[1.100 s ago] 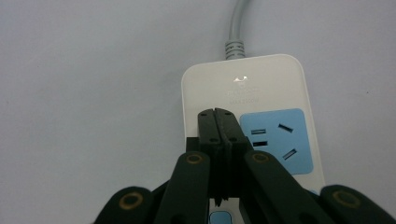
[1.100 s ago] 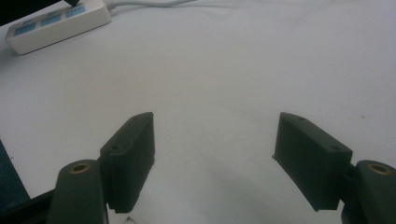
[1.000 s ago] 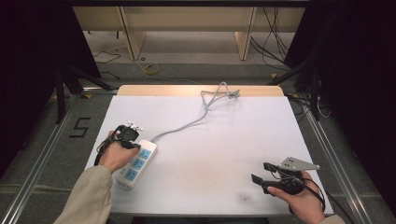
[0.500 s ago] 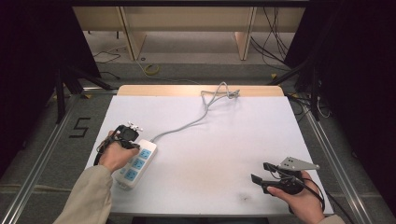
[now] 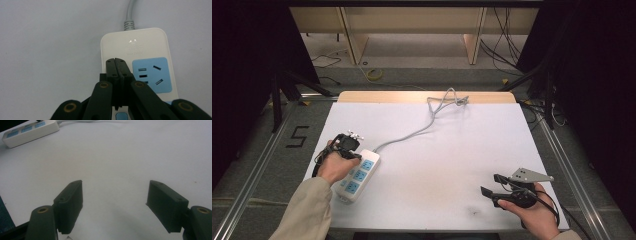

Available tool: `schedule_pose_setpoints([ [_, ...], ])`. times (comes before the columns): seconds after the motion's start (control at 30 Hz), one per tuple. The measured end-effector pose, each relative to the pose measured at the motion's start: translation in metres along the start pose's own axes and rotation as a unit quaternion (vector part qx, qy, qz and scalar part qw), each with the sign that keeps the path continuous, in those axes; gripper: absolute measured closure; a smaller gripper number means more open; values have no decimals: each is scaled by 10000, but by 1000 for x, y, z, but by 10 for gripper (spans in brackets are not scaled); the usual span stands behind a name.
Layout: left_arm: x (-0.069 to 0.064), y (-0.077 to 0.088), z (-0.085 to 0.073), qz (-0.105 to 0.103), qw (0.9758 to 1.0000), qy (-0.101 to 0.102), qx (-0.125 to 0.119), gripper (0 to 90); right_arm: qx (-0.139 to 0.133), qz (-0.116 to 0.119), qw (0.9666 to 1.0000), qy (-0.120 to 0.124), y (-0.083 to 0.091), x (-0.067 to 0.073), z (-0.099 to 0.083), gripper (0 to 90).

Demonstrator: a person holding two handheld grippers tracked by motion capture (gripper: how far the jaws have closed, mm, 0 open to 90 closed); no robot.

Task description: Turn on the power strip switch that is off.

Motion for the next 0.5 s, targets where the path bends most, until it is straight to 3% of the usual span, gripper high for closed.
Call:
schedule_pose_setpoints([
  [0.5,0,0,0,-18,10000,-79,-45,899,0,5,10000,7,0,0,0,293],
])
Point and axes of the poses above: each handheld gripper's, and its own axes: y roughly backward along the jaws, z roughly out of its top, x roughly to its left, the point moved 5 cm from there along -y, roughly forward along the jaws, and after that the axes turned 7 degrees about x, right-handed, at the moved point
